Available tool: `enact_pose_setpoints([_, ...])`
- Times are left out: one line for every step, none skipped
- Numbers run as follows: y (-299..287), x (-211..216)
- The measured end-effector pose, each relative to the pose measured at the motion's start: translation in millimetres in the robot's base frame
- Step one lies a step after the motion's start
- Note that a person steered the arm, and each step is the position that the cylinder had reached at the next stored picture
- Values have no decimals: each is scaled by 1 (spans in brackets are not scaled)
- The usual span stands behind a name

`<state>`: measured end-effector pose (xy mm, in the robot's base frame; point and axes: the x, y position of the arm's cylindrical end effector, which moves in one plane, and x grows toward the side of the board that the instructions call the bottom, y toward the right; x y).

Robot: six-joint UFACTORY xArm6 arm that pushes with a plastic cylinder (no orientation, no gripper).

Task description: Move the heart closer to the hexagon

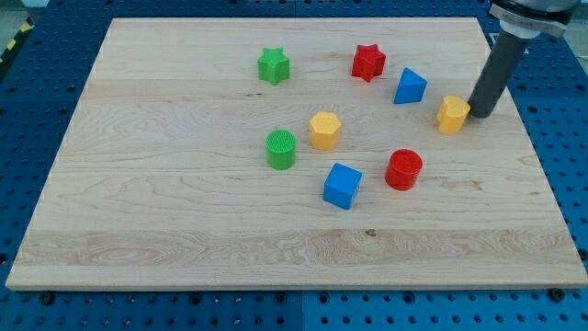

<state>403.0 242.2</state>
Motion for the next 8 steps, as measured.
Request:
enact_pose_setpoints([-2, 18])
enact_pose_setpoints([-25, 23])
enact_pose_setpoints([-59, 23])
enact_pose_setpoints([-78, 23])
enact_pose_setpoints([-78, 23])
enact_pose_setpoints([-78, 23])
enact_pose_setpoints([-80, 23])
enact_pose_setpoints([-86, 23])
